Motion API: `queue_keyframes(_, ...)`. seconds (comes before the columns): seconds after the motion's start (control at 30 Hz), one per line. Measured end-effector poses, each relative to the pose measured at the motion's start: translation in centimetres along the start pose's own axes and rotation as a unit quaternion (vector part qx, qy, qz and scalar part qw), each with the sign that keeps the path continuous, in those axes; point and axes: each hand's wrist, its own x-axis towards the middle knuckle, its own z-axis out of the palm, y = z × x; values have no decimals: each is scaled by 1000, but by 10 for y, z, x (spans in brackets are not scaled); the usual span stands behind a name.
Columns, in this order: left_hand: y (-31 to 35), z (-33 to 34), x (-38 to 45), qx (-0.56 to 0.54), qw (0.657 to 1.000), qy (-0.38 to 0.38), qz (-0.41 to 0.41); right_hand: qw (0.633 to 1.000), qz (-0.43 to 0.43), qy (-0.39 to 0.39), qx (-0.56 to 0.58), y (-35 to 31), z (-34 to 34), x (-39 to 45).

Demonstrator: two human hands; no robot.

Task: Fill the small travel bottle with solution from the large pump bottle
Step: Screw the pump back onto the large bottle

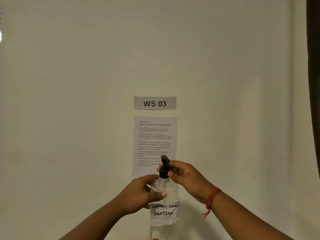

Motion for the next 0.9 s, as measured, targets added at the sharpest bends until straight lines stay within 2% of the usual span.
queue_keyframes(0.2, 1, 1, -1, 7, 1000, 7, -3, 999, -11, 39, -20, -1, 0, 1)
queue_keyframes(0.47, 6, 2, -5, 2, 1000, 5, 1, 999, 2, -17, 33, -6, -1, -6)
queue_keyframes(0.73, 9, 1, -8, 20, 1000, 11, 7, 999, -18, 26, -4, -7, 1, -3)
queue_keyframes(0.9, 14, 0, -11, 9, 1000, 9, 6, 999, -22, 6, 37, -11, 1, -5)
